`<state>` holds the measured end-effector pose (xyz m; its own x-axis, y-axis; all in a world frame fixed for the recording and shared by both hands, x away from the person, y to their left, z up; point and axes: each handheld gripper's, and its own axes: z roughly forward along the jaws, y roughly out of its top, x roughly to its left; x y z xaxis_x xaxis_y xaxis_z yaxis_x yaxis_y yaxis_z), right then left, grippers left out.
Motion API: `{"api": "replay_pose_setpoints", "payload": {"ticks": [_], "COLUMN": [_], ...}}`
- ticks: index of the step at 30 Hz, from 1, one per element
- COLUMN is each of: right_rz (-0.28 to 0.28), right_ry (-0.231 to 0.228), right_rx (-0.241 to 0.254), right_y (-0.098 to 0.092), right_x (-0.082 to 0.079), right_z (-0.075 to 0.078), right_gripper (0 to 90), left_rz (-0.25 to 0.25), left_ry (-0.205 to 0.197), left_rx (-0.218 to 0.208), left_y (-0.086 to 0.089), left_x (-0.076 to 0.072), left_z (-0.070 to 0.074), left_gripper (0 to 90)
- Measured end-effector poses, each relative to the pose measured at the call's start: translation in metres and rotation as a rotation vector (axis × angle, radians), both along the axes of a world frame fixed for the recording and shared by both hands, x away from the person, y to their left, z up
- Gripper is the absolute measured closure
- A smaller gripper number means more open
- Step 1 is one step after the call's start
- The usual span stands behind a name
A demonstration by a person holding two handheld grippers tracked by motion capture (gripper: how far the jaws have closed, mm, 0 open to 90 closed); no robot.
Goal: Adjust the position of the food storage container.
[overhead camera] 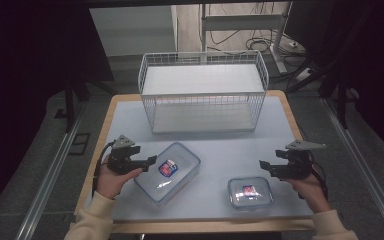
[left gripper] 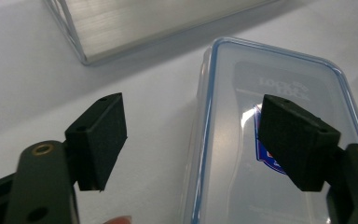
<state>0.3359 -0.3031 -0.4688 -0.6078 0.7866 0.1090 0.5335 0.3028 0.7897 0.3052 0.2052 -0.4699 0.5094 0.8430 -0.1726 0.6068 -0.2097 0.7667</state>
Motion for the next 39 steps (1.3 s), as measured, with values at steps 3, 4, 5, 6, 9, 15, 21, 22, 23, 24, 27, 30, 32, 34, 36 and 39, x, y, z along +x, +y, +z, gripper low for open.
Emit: {"api": "replay_pose_setpoints", "payload": {"ticks": [3, 4, 5, 6, 9, 15, 21, 22, 23, 24, 27, 30, 32, 34, 36, 39], "right_rz": [0.004, 0.004, 0.003, 0.003, -0.001, -0.017, -0.020, -0.021, -0.025, -0.031, -0.037, -0.040, -0.041, -0.040, -0.041, -0.040], "right_ry": [-0.004, -0.004, -0.008, -0.009, -0.009, -0.008, -0.001, 0.000, 0.000, -0.001, -0.003, -0.007, -0.006, -0.008, -0.003, -0.003], "right_rx": [0.001, 0.001, -0.005, -0.005, 0.002, 0.005, 0.004, 0.002, 0.005, 0.006, 0.006, 0.001, 0.001, -0.002, -0.008, -0.013], "right_y": [0.000, 0.000, 0.000, 0.001, 0.002, 0.001, -0.001, -0.002, -0.003, -0.005, -0.006, -0.007, -0.007, -0.007, -0.006, -0.006], "right_x": [-0.001, -0.001, -0.002, -0.002, -0.003, -0.002, -0.002, -0.001, -0.002, -0.001, -0.001, -0.002, -0.002, -0.001, -0.001, -0.001], "right_z": [-0.001, -0.001, -0.001, -0.001, 0.001, 0.000, -0.002, -0.002, -0.002, -0.002, -0.001, -0.001, -0.001, -0.002, -0.003, -0.004], "right_gripper": [18.2, 18.2, 18.2, 18.2, 18.2, 18.5, 18.6, 18.7, 18.8, 19.0, 19.0, 19.0, 19.0, 19.0, 19.0, 19.1], "left_rz": [-0.006, -0.014, -0.020, -0.028, -0.070, -0.179, -0.281, -0.293, -0.307, -0.335, -0.355, -0.384, -0.386, -0.391, -0.396, -0.396], "left_ry": [0.008, 0.012, 0.013, 0.013, 0.005, 0.009, 0.038, 0.043, 0.049, 0.064, 0.075, 0.102, 0.112, 0.124, 0.157, 0.165], "left_rx": [-0.007, -0.014, -0.019, -0.024, -0.047, -0.045, -0.015, -0.010, -0.003, 0.009, 0.021, 0.052, 0.059, 0.078, 0.110, 0.133], "left_y": [-0.001, -0.002, -0.003, -0.004, -0.008, -0.028, -0.055, -0.059, -0.063, -0.071, -0.078, -0.089, -0.091, -0.093, -0.096, -0.097], "left_x": [-0.002, -0.003, -0.003, -0.005, -0.010, -0.021, -0.038, -0.041, -0.044, -0.049, -0.055, -0.064, -0.066, -0.069, -0.073, -0.076], "left_z": [0.001, 0.003, 0.004, 0.006, 0.012, 0.017, 0.018, 0.017, 0.016, 0.013, 0.009, 0.002, -0.001, -0.006, -0.016, -0.021], "left_gripper": [29.7, 31.6, 31.6, 34.4, 57.1, 86.0, 89.3, 89.5, 89.5, 89.5, 89.5, 89.6, 89.6, 89.6, 89.7, 89.8]}}
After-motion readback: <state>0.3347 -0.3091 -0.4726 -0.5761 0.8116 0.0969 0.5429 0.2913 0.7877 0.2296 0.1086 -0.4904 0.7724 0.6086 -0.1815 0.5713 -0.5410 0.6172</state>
